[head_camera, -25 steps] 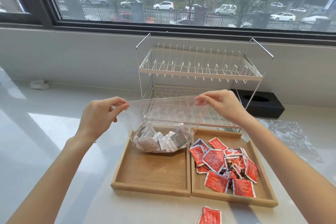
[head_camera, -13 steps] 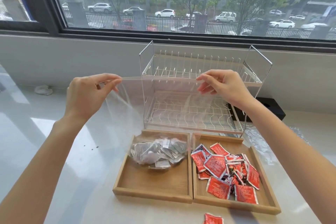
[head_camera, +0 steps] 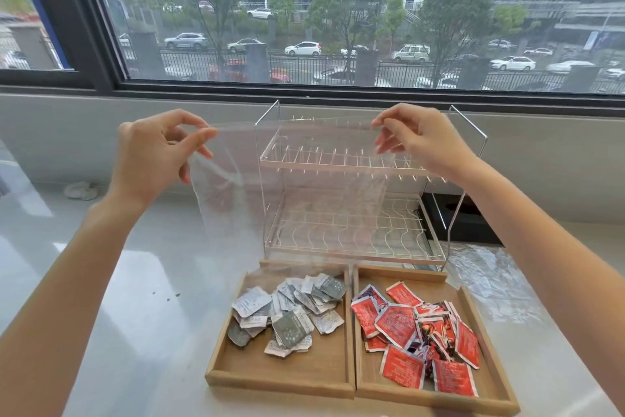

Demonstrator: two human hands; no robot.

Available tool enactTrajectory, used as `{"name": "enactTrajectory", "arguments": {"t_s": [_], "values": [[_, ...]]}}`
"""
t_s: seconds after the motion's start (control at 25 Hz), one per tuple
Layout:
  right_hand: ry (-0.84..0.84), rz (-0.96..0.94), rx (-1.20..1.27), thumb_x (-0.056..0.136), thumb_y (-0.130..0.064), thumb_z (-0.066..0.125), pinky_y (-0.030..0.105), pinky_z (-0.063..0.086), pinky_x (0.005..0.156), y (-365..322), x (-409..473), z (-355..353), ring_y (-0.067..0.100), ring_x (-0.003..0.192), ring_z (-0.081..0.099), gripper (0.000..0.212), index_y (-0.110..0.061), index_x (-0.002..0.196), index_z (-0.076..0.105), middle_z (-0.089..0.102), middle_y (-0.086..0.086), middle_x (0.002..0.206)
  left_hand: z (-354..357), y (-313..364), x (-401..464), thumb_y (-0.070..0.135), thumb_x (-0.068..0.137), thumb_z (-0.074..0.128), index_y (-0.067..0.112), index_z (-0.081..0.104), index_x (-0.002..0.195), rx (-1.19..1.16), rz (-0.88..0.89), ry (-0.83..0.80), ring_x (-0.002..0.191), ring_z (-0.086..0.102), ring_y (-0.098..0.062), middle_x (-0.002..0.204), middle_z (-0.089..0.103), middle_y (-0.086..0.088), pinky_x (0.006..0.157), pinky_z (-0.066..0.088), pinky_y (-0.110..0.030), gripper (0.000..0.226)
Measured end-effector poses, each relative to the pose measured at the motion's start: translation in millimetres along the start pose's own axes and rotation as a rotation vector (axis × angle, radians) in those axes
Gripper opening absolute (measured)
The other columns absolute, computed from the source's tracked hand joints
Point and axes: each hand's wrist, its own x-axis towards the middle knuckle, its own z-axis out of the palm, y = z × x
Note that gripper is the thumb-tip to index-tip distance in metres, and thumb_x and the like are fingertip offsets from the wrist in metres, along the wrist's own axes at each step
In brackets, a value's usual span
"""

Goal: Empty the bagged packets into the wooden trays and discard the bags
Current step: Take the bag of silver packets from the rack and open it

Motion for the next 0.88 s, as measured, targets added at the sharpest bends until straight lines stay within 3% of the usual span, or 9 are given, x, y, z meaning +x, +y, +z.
{"name": "enactTrajectory", "arguments": {"t_s": [0.24,0.4,0.48,0.64,0.76,0.88], "values": [[0.048,0.016,-0.036,0.094,-0.009,0.043,0.015,0.051,0.058,0,2,-9,-0.001,0.059,0.065,0.018,-0.013,0.091,0.060,0.064,-0.004,0.074,10,2,1,0.036,0.071,0.064,0.026,0.066,0.070,-0.187,-0.046,-0.061,0.037,0.060,-0.008,0.053,0.068,0.019,0.038,0.045,-0.013,0.011],[0.101,0.002,-0.088,0.093,-0.007,0.042,0.023,0.053,0.069,5,0,-19,0.008,0.069,0.066,0.019,-0.006,0.096,0.061,0.065,0.000,0.076,18,3,3,0.026,0.076,0.063,0.018,0.068,0.075,-0.277,-0.074,-0.118,0.048,0.066,-0.008,0.055,0.070,0.014,0.048,0.052,-0.015,0.009],[0.148,-0.031,-0.154,0.093,-0.007,0.043,0.024,0.051,0.074,7,-1,-25,0.013,0.075,0.065,0.019,-0.007,0.096,0.062,0.067,0.005,0.082,21,7,7,0.027,0.074,0.062,0.016,0.068,0.078,-0.296,-0.056,-0.148,0.055,0.068,-0.006,0.057,0.070,0.016,0.055,0.055,-0.015,0.013],[0.343,-0.159,-0.269,0.091,-0.008,0.046,0.005,0.043,0.066,9,-2,-40,0.006,0.074,0.060,0.018,-0.008,0.098,0.063,0.068,0.007,0.087,29,15,14,0.020,0.077,0.061,0.004,0.063,0.102,-0.298,0.021,-0.171,0.070,0.069,-0.001,0.068,0.070,0.026,0.073,0.056,-0.017,0.030],[0.446,-0.337,-0.390,0.092,-0.012,0.047,0.007,0.042,0.067,13,-16,-48,0.015,0.078,0.061,0.018,-0.005,0.098,0.062,0.068,0.008,0.088,36,16,6,0.021,0.076,0.062,0.003,0.060,0.106,-0.262,0.076,-0.129,0.079,0.066,0.004,0.075,0.067,0.034,0.083,0.052,-0.016,0.035],[0.486,-0.450,-0.485,0.094,-0.013,0.044,0.008,0.040,0.072,26,-41,-50,0.017,0.079,0.059,0.022,-0.002,0.097,0.063,0.068,0.012,0.089,44,10,-15,0.022,0.079,0.062,0.013,0.063,0.102,-0.238,0.138,-0.094,0.086,0.064,0.008,0.083,0.065,0.038,0.086,0.048,-0.012,0.025]]}}
